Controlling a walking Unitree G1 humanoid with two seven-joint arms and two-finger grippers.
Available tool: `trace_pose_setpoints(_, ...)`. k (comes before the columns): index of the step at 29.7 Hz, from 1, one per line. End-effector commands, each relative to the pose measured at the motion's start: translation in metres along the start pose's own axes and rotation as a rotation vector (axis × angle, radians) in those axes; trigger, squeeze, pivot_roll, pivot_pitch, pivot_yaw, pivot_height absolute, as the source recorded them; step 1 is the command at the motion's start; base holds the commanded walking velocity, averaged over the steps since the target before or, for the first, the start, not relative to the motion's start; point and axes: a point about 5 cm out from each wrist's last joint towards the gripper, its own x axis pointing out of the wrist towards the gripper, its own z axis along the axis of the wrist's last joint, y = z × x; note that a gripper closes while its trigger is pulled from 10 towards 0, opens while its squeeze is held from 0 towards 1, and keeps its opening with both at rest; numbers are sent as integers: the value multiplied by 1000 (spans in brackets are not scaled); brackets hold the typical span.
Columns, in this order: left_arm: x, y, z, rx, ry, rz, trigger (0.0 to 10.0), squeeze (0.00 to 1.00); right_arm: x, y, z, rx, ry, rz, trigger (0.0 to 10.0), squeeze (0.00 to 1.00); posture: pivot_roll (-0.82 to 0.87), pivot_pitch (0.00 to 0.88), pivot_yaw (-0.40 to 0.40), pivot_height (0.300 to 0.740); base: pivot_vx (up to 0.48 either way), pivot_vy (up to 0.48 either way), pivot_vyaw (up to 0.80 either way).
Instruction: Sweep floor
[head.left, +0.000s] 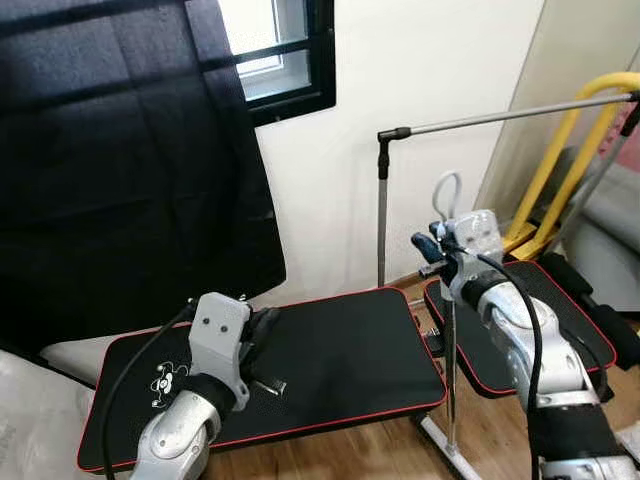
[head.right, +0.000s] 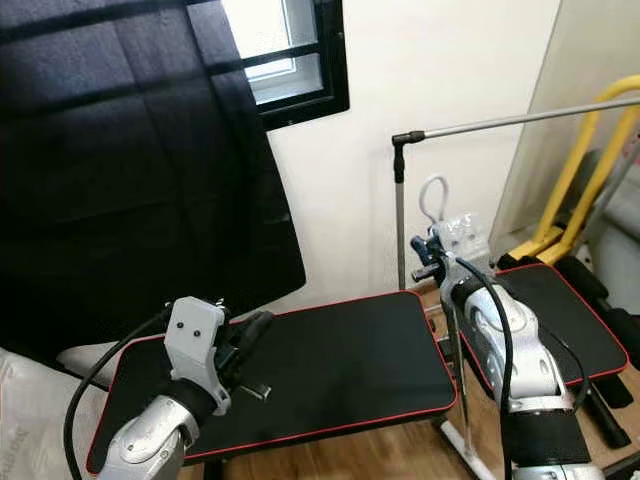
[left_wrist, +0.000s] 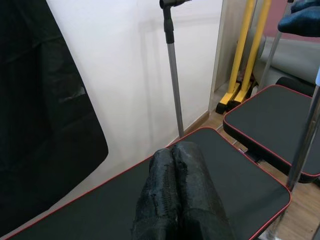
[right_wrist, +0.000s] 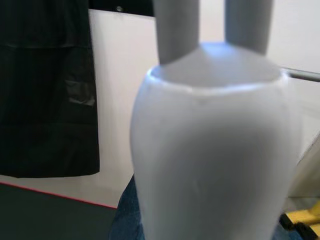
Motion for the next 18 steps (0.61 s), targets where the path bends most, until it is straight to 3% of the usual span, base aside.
trace_pose_setpoints(1,0,1,-4,7,20,-10,10000,0,-1,4,-1,8,14,4,118,0,21,35,19,740,0,0,0)
trace_pose_setpoints(2,1,2,-5,11,24,-7,10000,0,-5,3,-3,26,54,-25,10000,0,17,30,20,740,0,0,0)
trace_pose_setpoints(6,2,2,-5,13,26,-4,10000,0,-7,3,-4,43,76,-43,10000,0,15,23,20,740,0,0,0)
trace_pose_setpoints(8,3,3,-6,13,26,2,10000,0,-8,3,1,83,72,-55,10000,0,11,16,20,740,0,0,-800)
trace_pose_setpoints(18,8,4,-6,8,21,10,10000,0,-5,9,20,106,16,-43,10000,0,2,0,22,740,0,0,-800)
